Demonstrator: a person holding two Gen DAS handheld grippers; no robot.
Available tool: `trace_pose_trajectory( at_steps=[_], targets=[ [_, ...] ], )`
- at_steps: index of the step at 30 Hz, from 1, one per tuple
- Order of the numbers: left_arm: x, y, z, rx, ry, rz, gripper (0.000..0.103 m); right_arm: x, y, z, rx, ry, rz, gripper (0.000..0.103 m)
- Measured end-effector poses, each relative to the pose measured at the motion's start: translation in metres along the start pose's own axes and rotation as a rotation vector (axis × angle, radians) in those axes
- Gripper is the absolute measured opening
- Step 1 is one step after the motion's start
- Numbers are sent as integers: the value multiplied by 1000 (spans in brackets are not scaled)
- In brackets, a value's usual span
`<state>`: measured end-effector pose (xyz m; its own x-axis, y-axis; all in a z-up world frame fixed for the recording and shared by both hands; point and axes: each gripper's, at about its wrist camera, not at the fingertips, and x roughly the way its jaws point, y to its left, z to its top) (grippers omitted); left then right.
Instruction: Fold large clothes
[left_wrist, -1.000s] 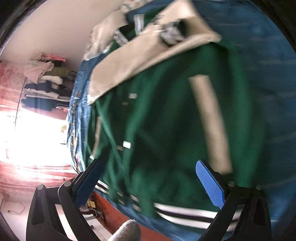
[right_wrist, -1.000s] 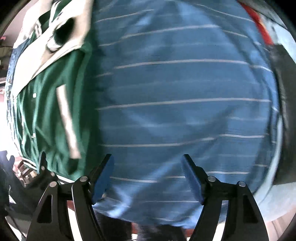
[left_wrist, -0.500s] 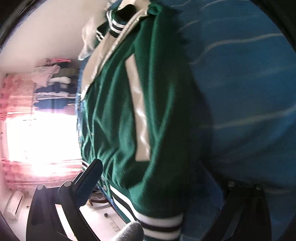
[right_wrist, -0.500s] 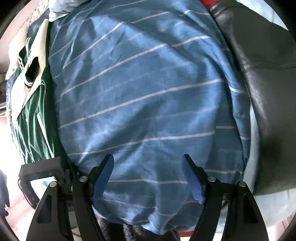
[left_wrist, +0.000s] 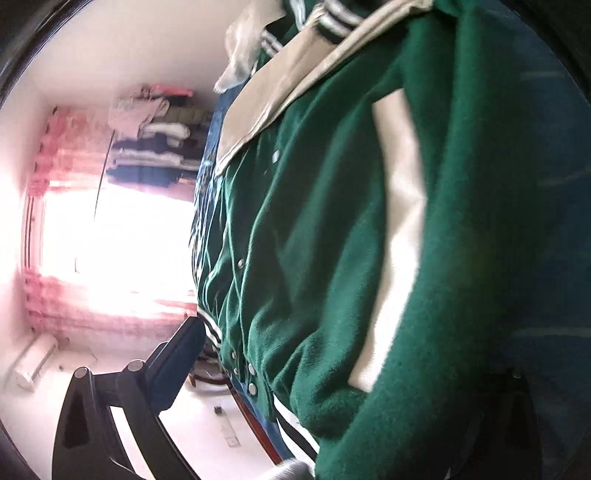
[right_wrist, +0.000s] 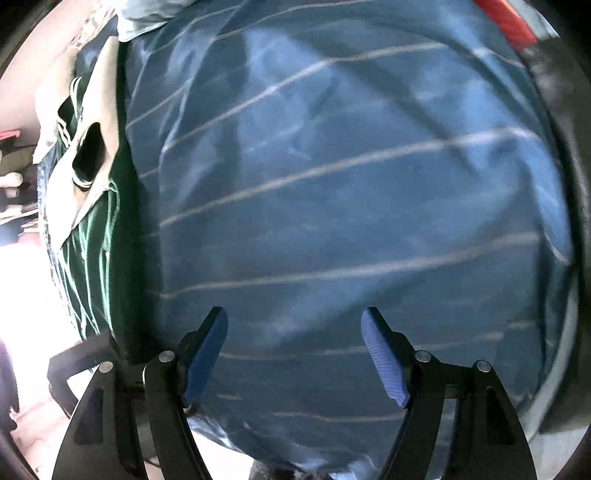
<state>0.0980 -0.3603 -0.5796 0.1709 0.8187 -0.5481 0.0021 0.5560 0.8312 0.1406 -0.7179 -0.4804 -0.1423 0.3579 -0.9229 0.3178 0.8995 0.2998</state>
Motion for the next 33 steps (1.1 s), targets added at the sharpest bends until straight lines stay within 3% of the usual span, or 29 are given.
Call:
trace_pose_trajectory(
  at_steps=[2, 5, 7, 8, 10, 13, 15, 16, 20, 24, 25, 28, 30, 33],
  targets=[
    [1, -5, -1, 29, -18, 2, 102, 10, 10, 12, -20, 4, 28, 76],
    [3, 11, 3, -9, -28, -11, 93, 27, 39, 45, -85, -22, 210, 76],
    [0, 25, 7, -52, -36, -48, 62, 36, 59, 66, -138, -38, 352, 76],
    [-3, 29, 10, -66, -40, -63, 55, 46, 73, 83, -153, -35, 443, 76],
    [-12, 36, 16, -83, -47, -97, 32, 59, 92, 105, -162, -29, 541, 76],
    [-12, 49, 23, -108, -38, -146, 22, 82, 121, 138, -164, -14, 641, 77],
    [-11, 52, 27, -115, -29, -172, 21, 98, 138, 156, -129, 13, 733, 77],
    [-9, 55, 28, -115, -25, -183, 21, 104, 144, 162, -115, 25, 766, 83],
    [-3, 65, 32, -114, -17, -194, 21, 131, 180, 179, -80, 76, 774, 84],
    [2, 72, 36, -129, 2, -205, 21, 140, 214, 184, -88, 80, 673, 80],
    [0, 70, 34, -134, 5, -207, 20, 142, 223, 184, -98, 82, 655, 64],
    [4, 73, 34, -138, 21, -218, 20, 153, 232, 183, -71, 92, 611, 29],
    [5, 79, 34, -151, 27, -236, 20, 153, 234, 181, -49, 89, 631, 20],
    [7, 92, 32, -166, 23, -252, 20, 142, 242, 176, -49, 72, 650, 17]
  ],
)
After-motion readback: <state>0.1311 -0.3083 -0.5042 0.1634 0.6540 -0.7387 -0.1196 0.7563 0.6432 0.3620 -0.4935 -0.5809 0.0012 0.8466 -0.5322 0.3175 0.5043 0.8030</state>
